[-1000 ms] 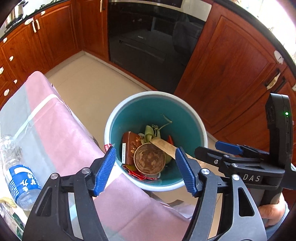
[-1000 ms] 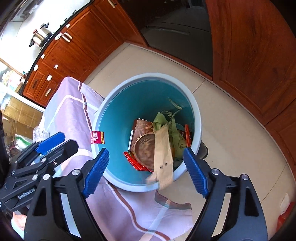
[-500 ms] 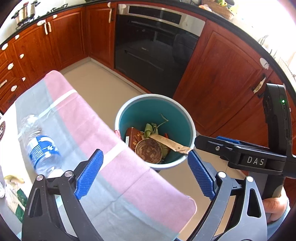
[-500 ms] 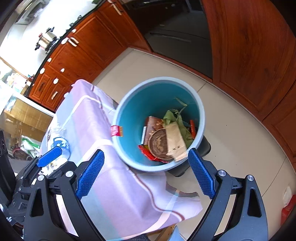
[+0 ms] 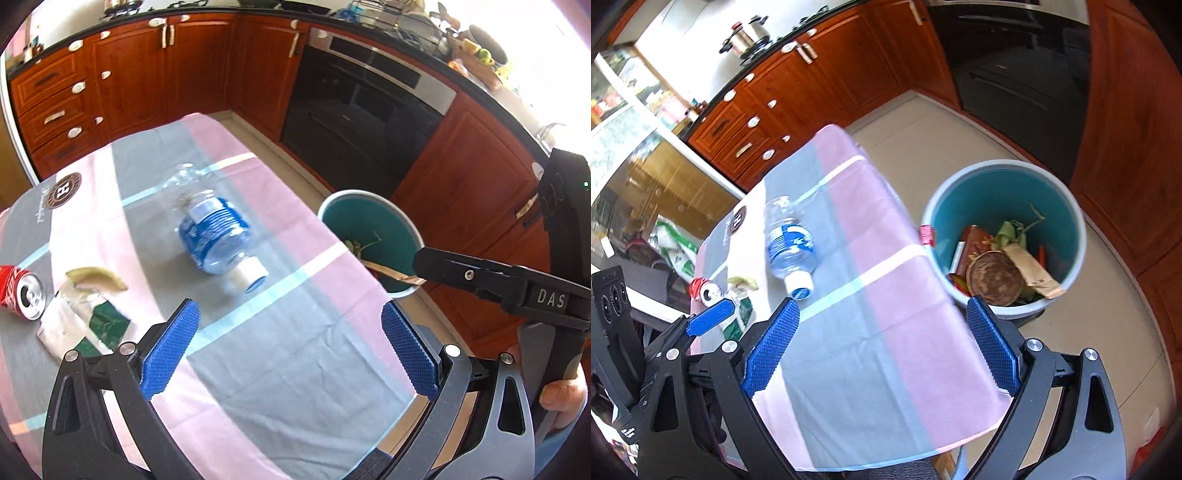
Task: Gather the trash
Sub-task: 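Move both grippers back over the table toward the foil packet and banana peel, then grasp the foil snack packet with the left gripper while the right grasps the banana peel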
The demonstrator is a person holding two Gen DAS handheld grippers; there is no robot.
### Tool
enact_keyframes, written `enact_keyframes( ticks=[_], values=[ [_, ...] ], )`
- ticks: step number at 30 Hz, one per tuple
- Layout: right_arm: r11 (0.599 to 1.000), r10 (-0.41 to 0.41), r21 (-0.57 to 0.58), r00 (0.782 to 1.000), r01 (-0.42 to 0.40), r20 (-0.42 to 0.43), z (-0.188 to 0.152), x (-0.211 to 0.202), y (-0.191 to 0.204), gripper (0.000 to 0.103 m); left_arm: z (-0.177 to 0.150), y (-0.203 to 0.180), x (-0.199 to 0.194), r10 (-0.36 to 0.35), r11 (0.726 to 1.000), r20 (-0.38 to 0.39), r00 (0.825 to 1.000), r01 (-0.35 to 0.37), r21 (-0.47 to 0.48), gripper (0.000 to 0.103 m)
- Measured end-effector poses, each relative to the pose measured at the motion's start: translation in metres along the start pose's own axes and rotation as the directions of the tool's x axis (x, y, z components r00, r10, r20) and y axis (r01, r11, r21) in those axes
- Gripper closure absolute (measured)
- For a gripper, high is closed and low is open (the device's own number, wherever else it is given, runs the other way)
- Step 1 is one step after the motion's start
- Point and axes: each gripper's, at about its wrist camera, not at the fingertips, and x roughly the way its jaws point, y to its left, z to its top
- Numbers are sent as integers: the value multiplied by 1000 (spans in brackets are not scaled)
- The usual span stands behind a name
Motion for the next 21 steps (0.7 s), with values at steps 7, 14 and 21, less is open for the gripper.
enact_keyframes(
  ticks=[7,14,21],
  values=[
    [995,8,-95,999,-12,-45,-5,20,60,15,-28,83,-21,55,991,0,998,-55,-124,4],
    [975,29,-218,995,-49,-91,-4,52,124,15,-58,171,-28,131,954,-18,991,-131,-271,4],
    [918,67,-380,988,-116,-140,-9,107,197,15,-79,230,-24,98,910,-37,995,-104,-401,4]
  ],
)
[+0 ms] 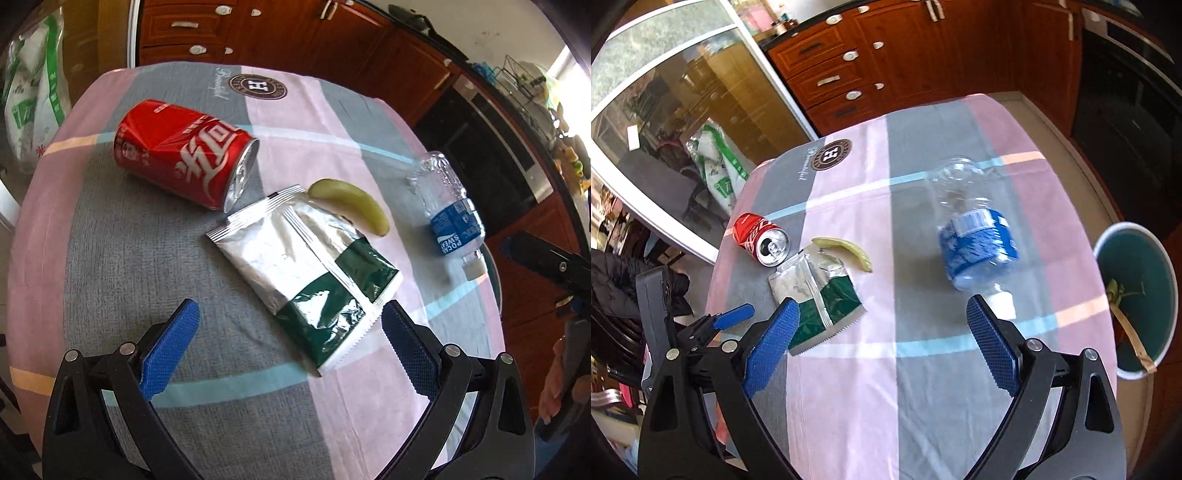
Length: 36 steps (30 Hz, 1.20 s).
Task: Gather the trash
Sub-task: 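Grasp the foil snack packet with the left gripper while the right grasps the banana peel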
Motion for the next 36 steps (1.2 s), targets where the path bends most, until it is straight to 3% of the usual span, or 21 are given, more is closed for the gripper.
enact_keyframes(
  ticks=[2,5,7,9,14,17,18,22,29,32,36],
  values=[
    [999,5,-44,1000,-6,-20,8,21,12,15,2,7,4,-1,1000,-5,1000,1,0,4],
    [996,-4,-84,998,-2,-70,21,60,22,26,5,9,7,-7,1000,-1,1000,7,29,4],
    [995,-21,-104,995,11,-97,26,82,23,39,8,9,9,-16,999,-3,1000,16,47,4],
    [993,-29,-119,992,14,-125,31,102,25,43,10,7,11,-34,998,-4,999,34,56,4],
    [982,-56,-188,990,32,-127,37,123,36,56,15,3,16,-68,994,0,998,68,87,4],
    [977,-67,-209,989,39,-130,36,124,39,80,16,1,17,-75,991,8,997,74,108,4],
    [978,-61,-204,989,32,-138,34,124,39,93,16,1,18,-79,991,9,997,78,109,4],
    [983,-30,-186,987,-1,-159,18,114,39,96,11,-2,16,-131,986,6,991,129,105,7],
    [994,53,-77,976,-71,-212,-21,87,20,96,-7,-7,10,-164,979,-23,986,165,123,36],
    [996,88,-14,973,-93,-215,-36,75,6,96,-18,-15,8,-157,974,-47,987,162,160,41],
    [995,96,11,976,-96,-196,-57,61,0,96,-34,-19,1,-95,970,-69,993,107,218,41]
  ],
)
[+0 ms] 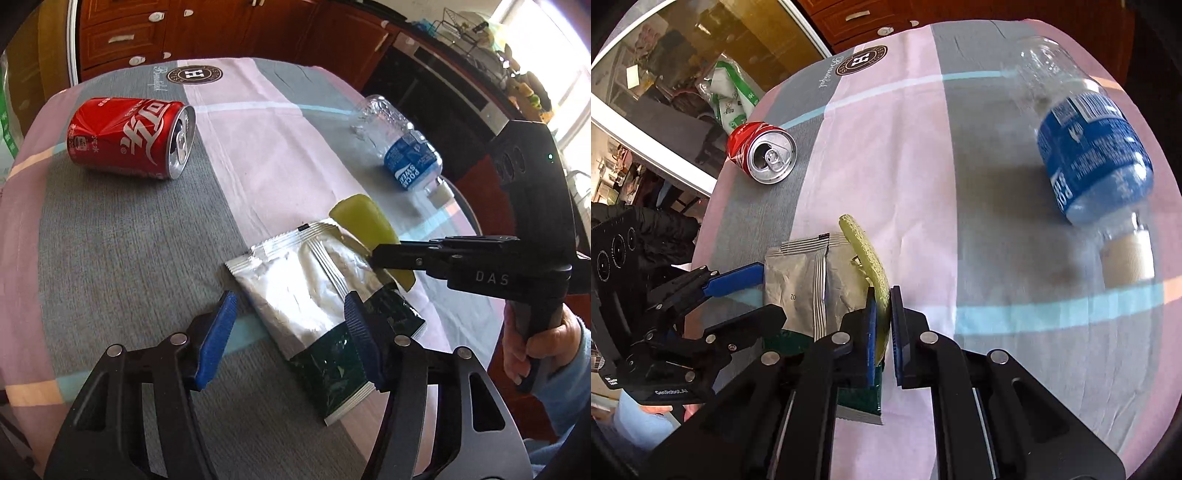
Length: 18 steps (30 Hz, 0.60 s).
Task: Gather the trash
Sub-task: 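Grasp the foil snack packet with the left gripper while the right grasps the banana peel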
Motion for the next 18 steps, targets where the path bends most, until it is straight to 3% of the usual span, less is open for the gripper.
enact_keyframes(
  ticks=[5,8,12,13,14,16,18],
  values=[
    [999,-25,-26,1000,25,5,-15,-6,7,96,-15,6,-10,-39,998,-52,998,36,-57,41],
    [1000,-12,-26,1000,12,2,-20,-7,8,96,-19,-4,-9,-18,999,-47,999,16,-40,40],
    [1000,10,-15,1000,-10,5,-27,-9,7,96,-18,-24,0,-48,999,-50,998,47,-15,42],
    [1000,15,-9,1000,-14,7,-28,-9,5,96,-18,-30,2,-40,999,-49,998,41,2,50],
    [1000,21,-4,1000,-21,9,-29,-9,4,96,-19,-36,4,-36,999,-52,998,37,21,66],
    [999,45,13,999,-45,10,-29,-9,-2,96,-20,-45,3,-32,999,-42,999,34,42,77],
    [997,70,28,997,-70,13,-29,-9,-6,96,-18,-53,2,-38,998,-37,999,40,55,81]
  ],
)
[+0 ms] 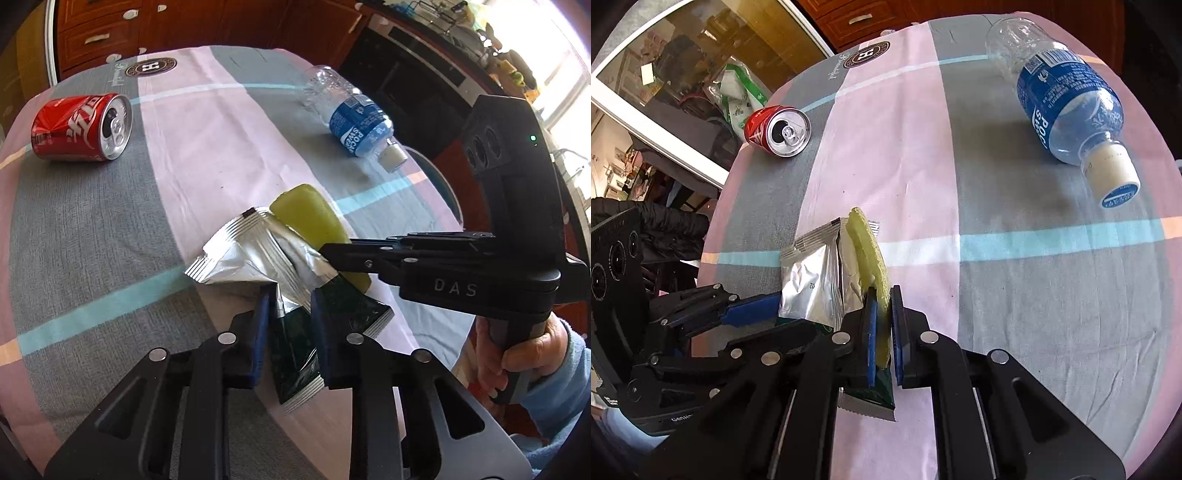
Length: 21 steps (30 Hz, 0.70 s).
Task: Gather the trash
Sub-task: 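Grasp the foil snack packet with the left gripper while the right grasps the banana peel, then carry packet and banana peel over the teal bin and open both grippers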
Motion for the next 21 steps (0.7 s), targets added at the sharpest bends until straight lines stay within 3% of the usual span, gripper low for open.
enact_keyframes(
  ticks=[3,4,7,13,21],
  values=[
    [1000,19,8,1000,-19,6,0,0,-2,96,0,-9,3,56,998,0,998,-56,22,87],
    [1000,21,13,1000,-21,6,0,1,-3,96,0,-10,4,91,996,2,996,-91,25,95],
    [999,10,35,1000,-10,13,0,-2,-6,96,4,-6,-5,145,989,23,989,-145,-9,98],
    [997,35,64,997,-40,73,-9,-31,-16,96,10,-14,-35,184,983,77,980,-184,-8,98],
    [995,51,78,985,-64,164,-16,-73,-26,96,19,-57,-58,159,984,137,978,-169,64,97]
  ],
)
